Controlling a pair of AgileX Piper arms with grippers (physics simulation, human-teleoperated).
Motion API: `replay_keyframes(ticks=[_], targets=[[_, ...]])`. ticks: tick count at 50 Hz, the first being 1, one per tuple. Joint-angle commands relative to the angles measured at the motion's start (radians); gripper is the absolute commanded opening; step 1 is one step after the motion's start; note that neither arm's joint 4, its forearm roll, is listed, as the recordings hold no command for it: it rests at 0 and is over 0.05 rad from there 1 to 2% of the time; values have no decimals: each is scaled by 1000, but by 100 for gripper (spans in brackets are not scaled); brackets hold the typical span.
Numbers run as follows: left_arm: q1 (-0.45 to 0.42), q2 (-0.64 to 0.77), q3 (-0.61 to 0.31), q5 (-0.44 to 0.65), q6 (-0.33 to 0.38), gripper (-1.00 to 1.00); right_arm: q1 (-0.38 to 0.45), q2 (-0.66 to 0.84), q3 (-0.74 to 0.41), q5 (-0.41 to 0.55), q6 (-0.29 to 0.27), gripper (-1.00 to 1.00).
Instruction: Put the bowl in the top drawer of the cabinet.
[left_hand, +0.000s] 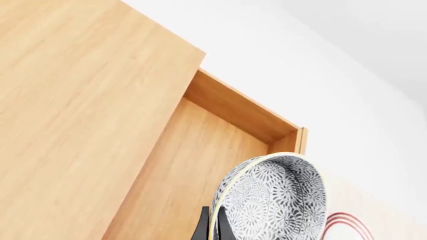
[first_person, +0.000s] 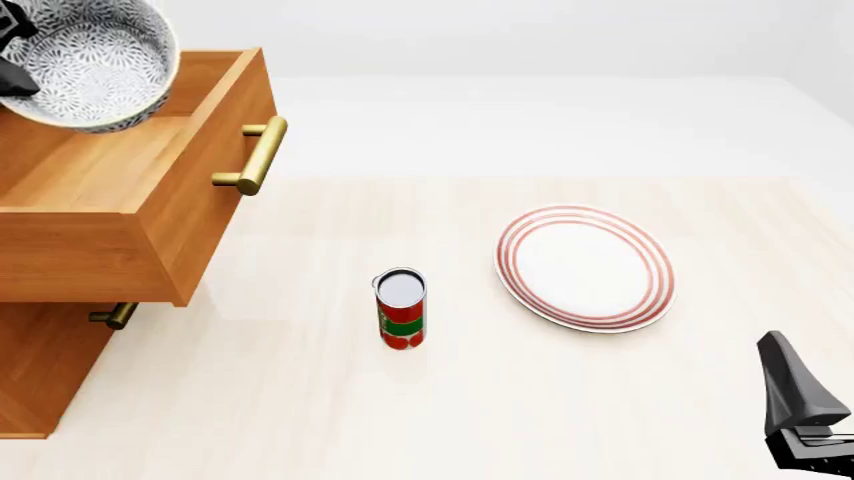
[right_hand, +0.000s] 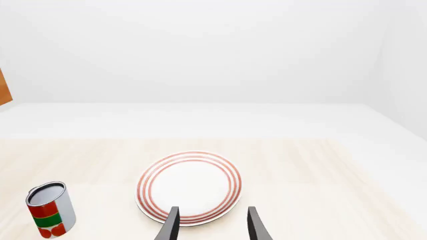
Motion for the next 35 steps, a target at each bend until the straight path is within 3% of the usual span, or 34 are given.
replay_keyframes(ticks=[1, 35], targets=[[4, 4, 1, -9, 4, -100, 0, 0, 0, 0, 0, 100], [17, 28, 21, -37, 0, -100, 0, 0, 0, 0, 0, 100]])
